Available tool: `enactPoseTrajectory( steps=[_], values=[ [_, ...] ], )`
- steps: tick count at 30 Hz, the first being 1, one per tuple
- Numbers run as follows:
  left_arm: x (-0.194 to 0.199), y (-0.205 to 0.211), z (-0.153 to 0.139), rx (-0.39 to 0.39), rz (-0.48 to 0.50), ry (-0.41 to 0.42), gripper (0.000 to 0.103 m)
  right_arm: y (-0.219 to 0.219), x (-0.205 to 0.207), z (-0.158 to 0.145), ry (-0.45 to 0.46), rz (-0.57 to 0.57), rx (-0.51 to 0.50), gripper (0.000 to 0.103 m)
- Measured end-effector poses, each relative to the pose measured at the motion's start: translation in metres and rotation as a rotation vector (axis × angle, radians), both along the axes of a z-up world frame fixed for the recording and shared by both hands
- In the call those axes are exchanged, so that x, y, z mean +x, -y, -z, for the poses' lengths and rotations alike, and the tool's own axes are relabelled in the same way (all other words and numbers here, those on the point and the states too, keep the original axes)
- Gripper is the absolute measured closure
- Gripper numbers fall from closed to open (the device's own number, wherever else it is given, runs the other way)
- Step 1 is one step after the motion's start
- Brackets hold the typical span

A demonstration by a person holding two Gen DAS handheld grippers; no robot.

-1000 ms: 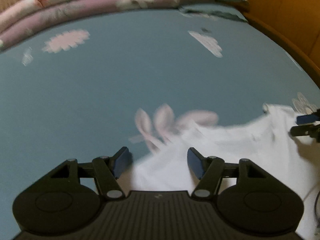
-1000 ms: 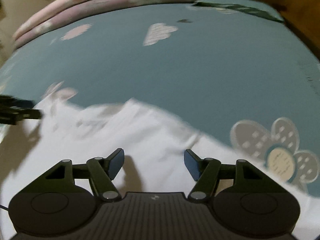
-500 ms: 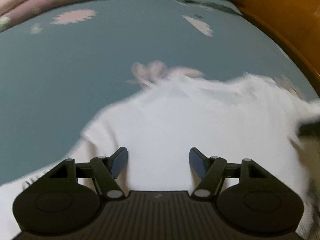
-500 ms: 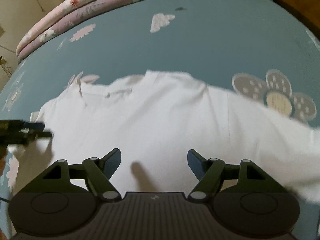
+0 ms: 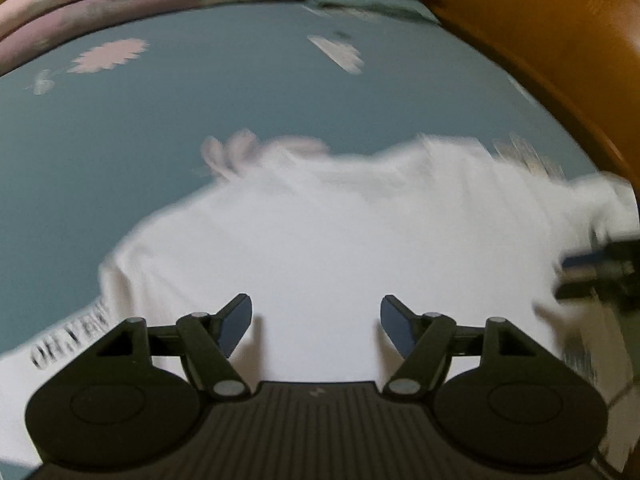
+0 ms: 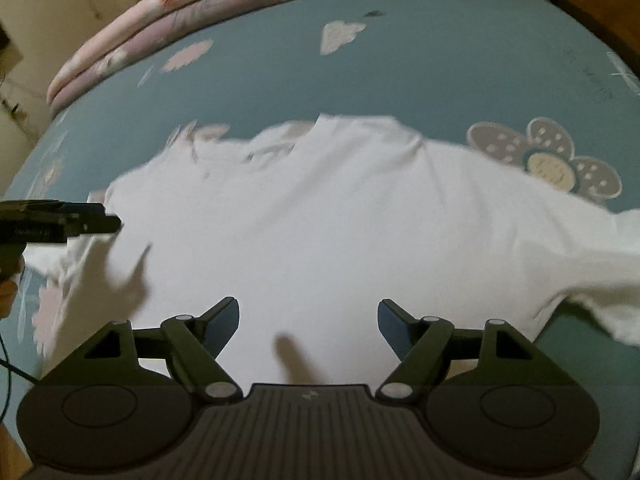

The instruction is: Fold clothes

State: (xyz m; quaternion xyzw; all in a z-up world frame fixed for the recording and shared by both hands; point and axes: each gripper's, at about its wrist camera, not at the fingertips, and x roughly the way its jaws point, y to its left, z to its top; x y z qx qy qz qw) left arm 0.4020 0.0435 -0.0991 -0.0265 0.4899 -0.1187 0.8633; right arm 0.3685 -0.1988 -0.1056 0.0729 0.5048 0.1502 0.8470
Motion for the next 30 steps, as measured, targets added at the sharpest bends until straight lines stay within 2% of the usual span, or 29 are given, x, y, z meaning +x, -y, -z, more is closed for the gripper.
enactPoseTrajectory(
  steps=[3,6,9,12,14,18,19,20,21,25,30],
  values=[
    [-0.018,0.004,0.009,0.016,0.010,-0.034,0.032,0.009,-0.008,0.011,-0.028,0.025,-0.033,0.023],
    [-0.036,0.007,0.019,0.031,0.019,-0.068,0.031,0.023,-0.018,0.013,-0.016,0.011,-0.073,0.023],
    [-0.041,0.007,0.012,0.068,0.011,-0.112,0.032,0.029,-0.025,0.009,-0.053,0.048,-0.196,0.023],
    [-0.046,0.017,-0.003,0.038,0.043,-0.092,0.032,0.031,-0.037,-0.004,-0.039,0.074,-0.152,0.023],
    [-0.051,0.029,-0.007,0.037,0.087,-0.080,0.031,0.020,-0.045,-0.009,-0.029,0.034,-0.120,0.021],
    [-0.060,0.046,0.012,0.044,0.137,-0.124,0.030,-0.005,-0.053,0.012,-0.070,-0.049,-0.170,0.017],
    [-0.062,0.048,0.016,0.035,0.141,-0.125,0.026,-0.008,-0.055,0.017,-0.062,-0.052,-0.182,0.013],
    [-0.064,0.048,0.019,0.021,0.146,-0.116,0.014,-0.010,-0.056,0.019,-0.055,-0.065,-0.180,0.001],
    [-0.066,0.048,0.022,0.007,0.151,-0.107,0.006,-0.013,-0.058,0.022,-0.050,-0.079,-0.175,0.000],
    [-0.071,0.054,0.026,0.028,0.168,-0.093,0.001,-0.038,-0.066,0.030,-0.011,-0.182,-0.335,0.000],
    [-0.081,0.061,0.026,0.110,0.226,-0.075,0.001,-0.038,-0.071,0.029,0.003,-0.193,-0.332,0.000]
  ],
)
